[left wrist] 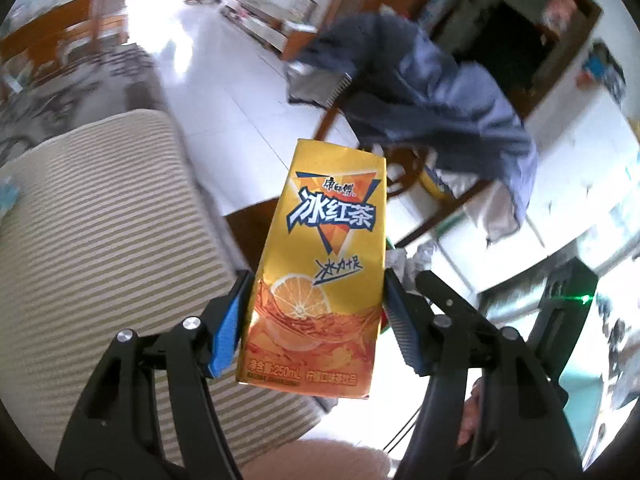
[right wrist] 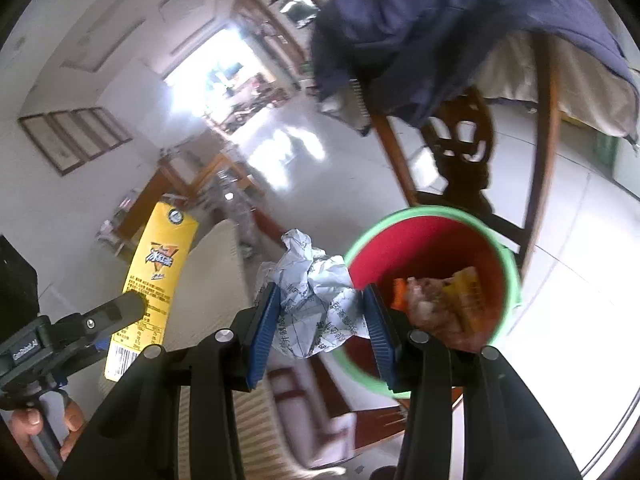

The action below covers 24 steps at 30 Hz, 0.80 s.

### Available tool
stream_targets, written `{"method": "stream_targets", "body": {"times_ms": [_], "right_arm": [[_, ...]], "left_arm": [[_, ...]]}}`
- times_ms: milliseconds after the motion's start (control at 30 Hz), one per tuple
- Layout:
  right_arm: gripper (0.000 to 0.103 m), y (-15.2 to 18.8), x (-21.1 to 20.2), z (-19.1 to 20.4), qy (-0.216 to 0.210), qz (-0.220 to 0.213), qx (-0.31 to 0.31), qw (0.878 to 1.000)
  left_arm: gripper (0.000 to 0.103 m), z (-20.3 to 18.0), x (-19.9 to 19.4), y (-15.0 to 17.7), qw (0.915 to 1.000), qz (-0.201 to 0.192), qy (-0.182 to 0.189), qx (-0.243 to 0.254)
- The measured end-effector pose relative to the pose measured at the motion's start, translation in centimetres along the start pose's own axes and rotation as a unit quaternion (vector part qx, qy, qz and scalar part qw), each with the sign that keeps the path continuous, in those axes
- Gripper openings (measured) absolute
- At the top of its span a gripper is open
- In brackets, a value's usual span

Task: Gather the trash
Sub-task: 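Carry the tea carton and crumpled paper to the red bucket and open both tools, then move both tools back and grasp the paper cup with the left tool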

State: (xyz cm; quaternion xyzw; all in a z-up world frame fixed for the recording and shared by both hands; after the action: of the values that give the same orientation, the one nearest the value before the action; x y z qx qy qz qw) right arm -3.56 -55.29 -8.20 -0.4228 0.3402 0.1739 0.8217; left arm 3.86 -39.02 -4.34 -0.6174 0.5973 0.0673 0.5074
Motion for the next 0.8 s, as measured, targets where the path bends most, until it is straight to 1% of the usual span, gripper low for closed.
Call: {"method": "stream_targets", "body": {"times_ms": [67, 100, 167, 233, 300, 367, 433, 500, 567, 600, 633, 700, 733, 767, 800], "right_arm": [[0.047, -0.3, 0.6, -1.6, 0.020, -0.006, 0.013, 1.000], [0.055, -0.4, 0.8, -2.2, 0.026, -0.009, 0.020, 0.999], [0.066, -0.4, 1.0, -3.6, 0.035, -0.013, 0.041, 0.998], [0.066, -0.1, 1.1, -4.3, 0.036, -0.011, 0.053, 0.998], [0.066, 0.3, 1.1, -4.5, 0.027, -0.006, 0.065, 0.997], [0.067, 0.7, 0.8, -3.7, 0.009, -0.004, 0.068, 0.998], [0.067, 0.9, 0.4, -1.6, -0.014, -0.002, 0.061, 0.998], [0.067, 0.9, 0.0, 1.3, -0.051, 0.001, 0.053, 0.997], [0.069, 1.3, -1.2, 5.7, -0.102, 0.005, 0.025, 0.994], [0.072, 1.6, -1.8, 7.8, -0.122, 0.005, 0.008, 0.992], [0.074, 2.0, -2.5, 10.0, -0.142, 0.005, -0.012, 0.990], [0.075, 3.3, -3.9, 14.2, -0.185, 0.011, -0.048, 0.982], [0.075, 3.9, -4.4, 15.8, -0.201, 0.014, -0.060, 0.978], [0.076, 4.7, -4.7, 17.1, -0.213, 0.019, -0.070, 0.974], [0.076, 5.4, -4.8, 17.9, -0.218, 0.024, -0.078, 0.973]], "left_arm": [[0.068, -0.9, 2.0, 0.2, 0.9995, 0.020, -0.011, 0.019], [0.075, -1.1, 2.6, 0.2, 0.9992, 0.027, -0.016, 0.025], [0.077, -1.5, 3.3, 0.2, 0.9990, 0.029, -0.016, 0.030], [0.078, -1.3, 2.6, 0.2, 0.9993, 0.016, -0.019, 0.028], [0.078, -0.4, 0.9, 0.6, 0.9990, -0.002, -0.038, 0.023], [0.078, 1.0, -1.3, 1.2, 0.9979, -0.028, -0.057, 0.010], [0.082, 3.1, -4.6, 2.4, 0.9945, -0.061, -0.083, -0.017], [0.083, 5.1, -7.4, 4.1, 0.9898, -0.083, -0.109, -0.040], [0.083, 6.9, -9.7, 5.7, 0.9841, -0.096, -0.138, -0.056], [0.083, 7.8, -10.8, 6.7, 0.9807, -0.101, -0.154, -0.066], [0.083, 9.1, -12.2, 7.8, 0.9756, -0.109, -0.172, -0.083], [0.084, 11.0, -13.9, 9.3, 0.9688, -0.119, -0.184, -0.116], [0.084, 11.9, -14.4, 9.8, 0.9668, -0.119, -0.186, -0.128], [0.084, 12.7, -14.8, 10.2, 0.9648, -0.116, -0.191, -0.138], [0.084, 13.7, -15.5, 10.6, 0.9603, -0.118, -0.201, -0.153]]}}
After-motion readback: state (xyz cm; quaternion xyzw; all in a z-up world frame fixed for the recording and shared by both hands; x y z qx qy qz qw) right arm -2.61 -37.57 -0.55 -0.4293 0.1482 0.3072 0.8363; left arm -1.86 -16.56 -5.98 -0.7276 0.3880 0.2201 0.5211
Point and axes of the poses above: each gripper's, at about its wrist camera, not at the fingertips, and x roughly the way its jaws point, z to its left, y to its underside, the point moved 7 cm from there along x, roughly the way its jaws point, and after that the axes turned 11 degrees about y, right-handed, at the moved point
